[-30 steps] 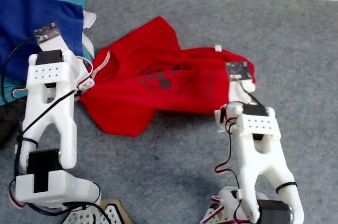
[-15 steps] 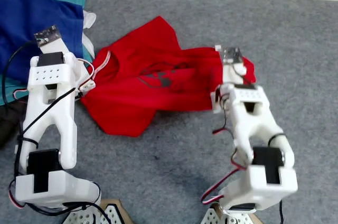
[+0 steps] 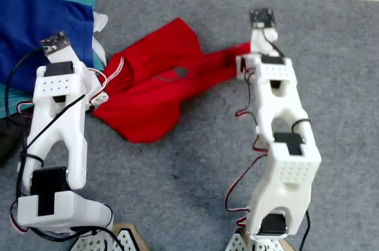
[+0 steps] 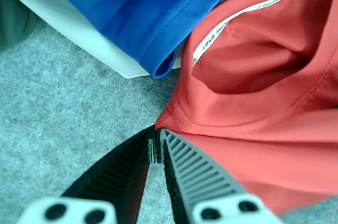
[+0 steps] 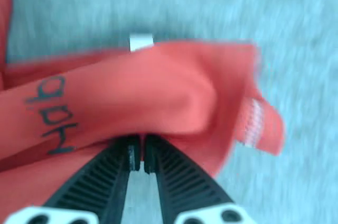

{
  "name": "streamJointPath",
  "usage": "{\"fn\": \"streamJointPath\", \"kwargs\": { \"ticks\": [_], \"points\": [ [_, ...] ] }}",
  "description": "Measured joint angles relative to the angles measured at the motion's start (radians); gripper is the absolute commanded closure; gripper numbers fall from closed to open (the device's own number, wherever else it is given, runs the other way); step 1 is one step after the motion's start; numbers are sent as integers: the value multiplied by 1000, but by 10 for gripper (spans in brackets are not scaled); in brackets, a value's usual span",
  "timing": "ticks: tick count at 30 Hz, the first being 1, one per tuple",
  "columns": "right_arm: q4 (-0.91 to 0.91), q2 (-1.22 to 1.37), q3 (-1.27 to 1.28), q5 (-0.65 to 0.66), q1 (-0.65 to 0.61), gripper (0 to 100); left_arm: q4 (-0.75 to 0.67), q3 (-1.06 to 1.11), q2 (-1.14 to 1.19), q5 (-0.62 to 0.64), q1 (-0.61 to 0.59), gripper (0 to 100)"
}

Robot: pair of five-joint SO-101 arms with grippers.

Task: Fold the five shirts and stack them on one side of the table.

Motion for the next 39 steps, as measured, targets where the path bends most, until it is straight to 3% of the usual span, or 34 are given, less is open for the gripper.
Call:
{"fn": "streamJointPath", "kwargs": {
  "ticks": [5,10,13,21,23,27,29,33,39],
  "points": [
    [160,112,-313,-8,-2,992,-5,3,0,0,0,994],
    [446,140,-605,-8,-2,992,-21,3,0,0,0,994],
    [431,161,-678,-8,-2,992,-23,3,0,0,2,994],
    [186,336,-689,-8,-9,985,-31,31,-2,0,6,994],
    [169,347,-689,-8,-9,924,-34,32,-2,0,6,994],
    [164,347,-698,-11,-2,697,-49,37,-2,-2,5,994],
    [184,348,-732,-11,2,660,-49,37,-2,-2,3,994],
    [350,344,-852,-11,-12,684,-49,37,-2,-2,3,994],
    [755,310,-1056,31,-28,754,-49,37,-2,-2,3,994]
  ]
}}
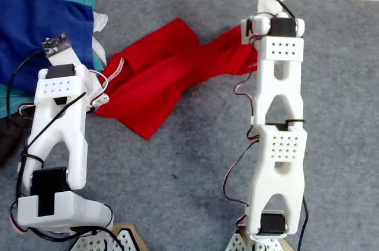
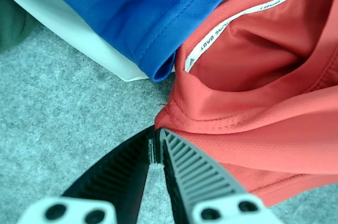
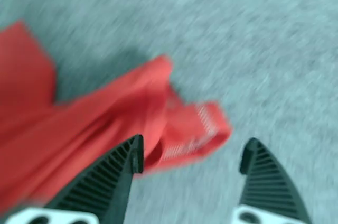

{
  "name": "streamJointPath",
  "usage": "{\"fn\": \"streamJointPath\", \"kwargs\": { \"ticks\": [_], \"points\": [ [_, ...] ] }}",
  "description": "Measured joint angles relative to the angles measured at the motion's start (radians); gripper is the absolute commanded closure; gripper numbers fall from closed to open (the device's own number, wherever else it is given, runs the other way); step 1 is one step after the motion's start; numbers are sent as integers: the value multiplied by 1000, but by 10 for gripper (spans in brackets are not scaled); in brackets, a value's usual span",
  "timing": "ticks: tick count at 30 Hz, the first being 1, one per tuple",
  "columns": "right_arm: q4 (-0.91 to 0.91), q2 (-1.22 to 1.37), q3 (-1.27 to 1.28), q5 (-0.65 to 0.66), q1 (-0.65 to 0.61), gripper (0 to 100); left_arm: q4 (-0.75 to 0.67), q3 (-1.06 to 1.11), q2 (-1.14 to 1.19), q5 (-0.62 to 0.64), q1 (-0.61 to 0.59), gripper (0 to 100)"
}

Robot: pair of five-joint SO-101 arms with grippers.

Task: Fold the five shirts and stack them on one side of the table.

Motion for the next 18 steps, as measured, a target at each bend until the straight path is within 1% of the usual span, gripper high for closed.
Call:
{"fn": "streamJointPath", "kwargs": {
  "ticks": [3,5,9,11,13,18],
  "points": [
    [186,2,-77,40,-29,759,0,2,0,0,0,994],
    [272,2,-127,57,-34,759,0,11,0,0,0,994],
    [305,0,-163,71,-34,759,-26,31,0,0,0,994],
    [305,0,-144,71,-34,759,-31,32,0,0,0,994],
    [262,-2,-94,71,-34,759,-32,32,0,0,0,994],
    [9,55,37,71,-32,759,-32,32,0,0,0,994]
  ]
}}
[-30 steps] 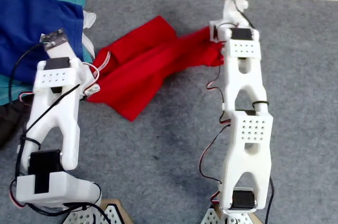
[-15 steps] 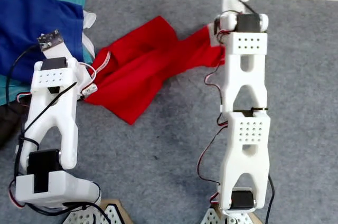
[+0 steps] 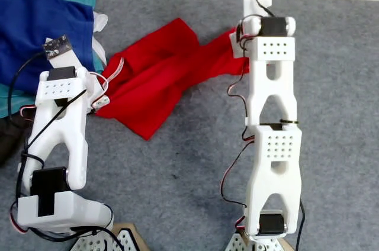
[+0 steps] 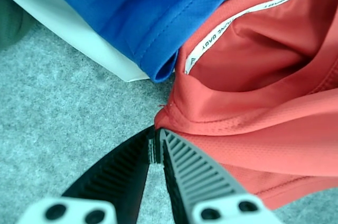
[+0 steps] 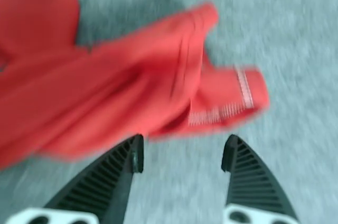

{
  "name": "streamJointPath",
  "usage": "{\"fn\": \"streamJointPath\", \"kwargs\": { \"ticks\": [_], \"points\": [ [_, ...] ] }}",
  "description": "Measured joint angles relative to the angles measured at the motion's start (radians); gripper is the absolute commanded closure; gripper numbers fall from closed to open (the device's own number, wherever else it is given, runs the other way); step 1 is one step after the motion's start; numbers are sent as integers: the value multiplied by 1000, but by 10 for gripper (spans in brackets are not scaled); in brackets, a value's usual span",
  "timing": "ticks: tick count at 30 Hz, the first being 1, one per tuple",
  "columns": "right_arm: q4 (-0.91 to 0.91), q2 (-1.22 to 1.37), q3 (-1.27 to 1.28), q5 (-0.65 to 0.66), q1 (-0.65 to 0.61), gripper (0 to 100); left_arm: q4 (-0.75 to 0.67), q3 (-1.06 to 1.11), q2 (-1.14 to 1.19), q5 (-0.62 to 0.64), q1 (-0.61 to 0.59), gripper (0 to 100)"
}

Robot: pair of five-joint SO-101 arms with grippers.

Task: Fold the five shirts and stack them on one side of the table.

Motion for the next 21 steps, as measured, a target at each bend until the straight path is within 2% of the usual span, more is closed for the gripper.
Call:
{"fn": "streamJointPath", "kwargs": {
  "ticks": [4,9,15,21],
  "points": [
    [-192,103,9,0,6,759,0,2,0,0,0,994],
    [-313,178,9,0,8,794,0,2,0,0,0,994],
    [-331,190,9,0,8,948,0,2,0,0,0,994],
    [-331,190,9,0,23,991,0,2,0,0,0,994]
  ]
}}
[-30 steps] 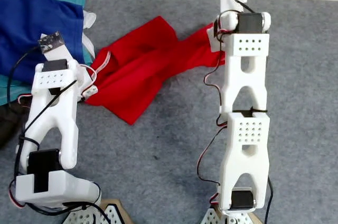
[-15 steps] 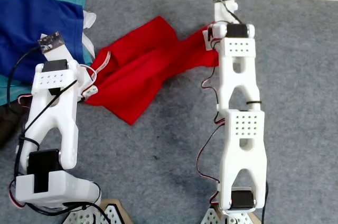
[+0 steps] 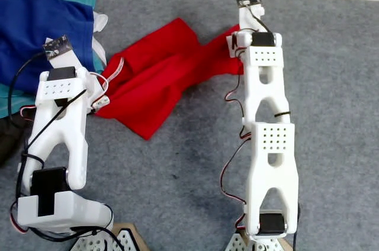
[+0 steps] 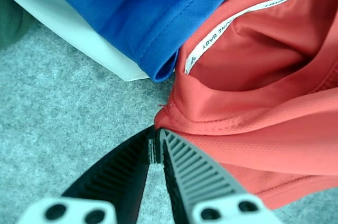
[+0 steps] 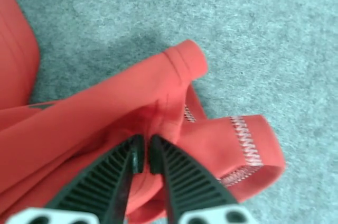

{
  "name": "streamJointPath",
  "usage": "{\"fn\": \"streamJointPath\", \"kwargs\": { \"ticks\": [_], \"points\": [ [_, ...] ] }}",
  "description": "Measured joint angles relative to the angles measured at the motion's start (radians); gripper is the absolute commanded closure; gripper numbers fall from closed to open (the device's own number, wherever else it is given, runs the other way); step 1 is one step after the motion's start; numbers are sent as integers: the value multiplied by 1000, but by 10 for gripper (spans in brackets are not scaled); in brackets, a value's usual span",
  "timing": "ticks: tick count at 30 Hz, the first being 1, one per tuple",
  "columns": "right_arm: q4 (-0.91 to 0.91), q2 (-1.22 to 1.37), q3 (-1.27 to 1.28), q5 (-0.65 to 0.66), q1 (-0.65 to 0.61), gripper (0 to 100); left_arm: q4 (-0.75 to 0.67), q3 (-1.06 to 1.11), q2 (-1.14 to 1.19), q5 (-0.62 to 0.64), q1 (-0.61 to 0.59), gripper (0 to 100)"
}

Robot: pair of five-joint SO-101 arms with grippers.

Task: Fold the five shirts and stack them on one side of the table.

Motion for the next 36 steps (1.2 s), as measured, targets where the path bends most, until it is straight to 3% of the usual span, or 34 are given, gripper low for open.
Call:
{"fn": "streamJointPath", "kwargs": {
  "ticks": [7,17,21,30,36],
  "points": [
    [72,0,-61,0,25,991,-5,0,0,0,0,994],
    [592,-3,-451,2,41,992,-72,46,0,2,0,994],
    [629,0,-459,2,109,992,-72,46,0,2,0,994],
    [632,-31,-193,2,241,992,-77,46,0,2,17,994],
    [632,-255,29,3,250,992,-77,46,0,2,37,994]
  ]
}}
